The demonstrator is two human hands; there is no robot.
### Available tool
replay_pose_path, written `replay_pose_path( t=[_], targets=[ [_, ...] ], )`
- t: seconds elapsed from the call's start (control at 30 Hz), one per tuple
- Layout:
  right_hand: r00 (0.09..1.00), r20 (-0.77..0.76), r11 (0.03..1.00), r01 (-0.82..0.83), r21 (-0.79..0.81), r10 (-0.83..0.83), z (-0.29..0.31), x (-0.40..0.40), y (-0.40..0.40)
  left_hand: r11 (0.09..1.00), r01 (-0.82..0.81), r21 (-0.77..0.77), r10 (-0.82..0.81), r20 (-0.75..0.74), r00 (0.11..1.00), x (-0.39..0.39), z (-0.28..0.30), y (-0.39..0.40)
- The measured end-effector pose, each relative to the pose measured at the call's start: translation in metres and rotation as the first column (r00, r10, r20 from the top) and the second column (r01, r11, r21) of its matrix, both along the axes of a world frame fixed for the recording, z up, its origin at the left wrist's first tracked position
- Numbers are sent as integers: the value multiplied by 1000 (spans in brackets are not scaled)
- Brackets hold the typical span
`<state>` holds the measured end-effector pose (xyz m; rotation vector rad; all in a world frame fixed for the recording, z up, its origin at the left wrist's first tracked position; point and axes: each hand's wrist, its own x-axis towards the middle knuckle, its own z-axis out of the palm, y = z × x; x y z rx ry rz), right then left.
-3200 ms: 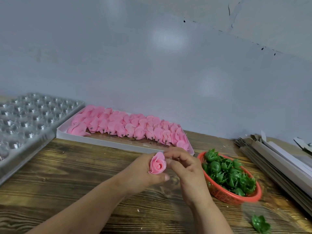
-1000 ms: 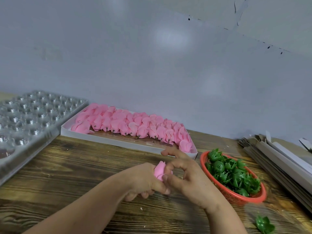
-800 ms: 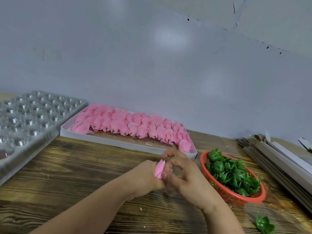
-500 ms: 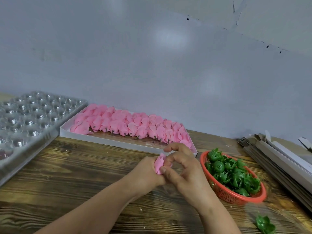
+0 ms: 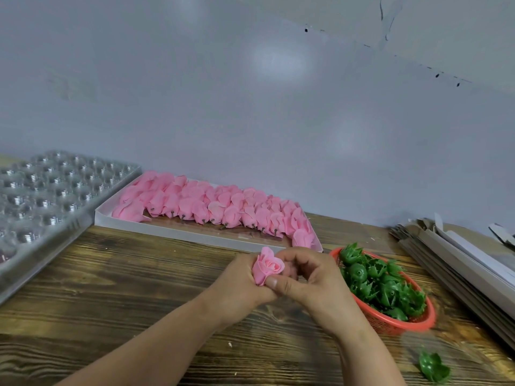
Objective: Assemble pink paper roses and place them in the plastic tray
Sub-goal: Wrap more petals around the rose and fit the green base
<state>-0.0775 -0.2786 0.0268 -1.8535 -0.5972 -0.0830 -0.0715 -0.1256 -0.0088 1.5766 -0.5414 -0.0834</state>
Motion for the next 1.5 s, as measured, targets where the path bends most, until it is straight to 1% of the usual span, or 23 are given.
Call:
replay_pose_path(
  t=[0.07,0.23,0.37,0.47,0.53,0.67,0.73,0.83,0.9,1.03,1.13,1.2,1.27,1.37,1.43,1.5],
  targets=[
    [1000,-11,1000,-15,8,15,0,-1,2,1000,9,-9,-9,-2,1000,0,0,0],
    [999,30,999,-38,30,37,0,-2,2,998,35,-54,-35,-6,999,3,-3,-2],
    [998,46,999,-44,3,43,-1,-3,4,999,33,9,-33,-10,999,1,1,2],
    [998,35,999,-52,12,51,-2,-3,6,999,10,54,-10,-6,1000,1,3,4],
    [998,38,999,-45,10,45,-3,-3,5,997,-21,71,19,27,999,3,2,4],
    [1000,-22,998,-20,54,22,-2,-1,2,990,-85,115,71,123,990,3,-1,2],
    [1000,-20,998,8,58,-7,-2,-1,2,984,-115,136,93,160,983,4,-2,1],
    [997,32,998,63,11,-64,-3,0,5,961,-185,205,137,227,964,6,-6,0],
    [996,21,996,92,-16,-92,-4,1,7,948,-212,238,149,257,955,6,-7,0],
    [991,-93,995,102,18,-100,-4,2,6,965,-171,201,124,223,967,3,-6,0],
    [993,-114,997,49,59,-43,-3,1,5,962,-165,216,121,201,972,3,-5,1],
    [993,-113,998,38,50,-32,-3,1,6,960,-170,223,127,196,972,3,-6,1],
    [993,-98,997,64,42,-60,-5,4,6,963,-159,220,118,190,975,4,-7,1],
    [992,-50,986,124,110,-119,-6,6,4,973,-108,206,79,143,987,4,-7,0],
    [994,-37,986,103,128,-99,-5,6,3,971,-97,217,72,121,990,4,-7,0],
    [998,-35,993,64,96,-61,-5,5,4,973,-91,214,66,124,990,4,-7,-1]
  ],
)
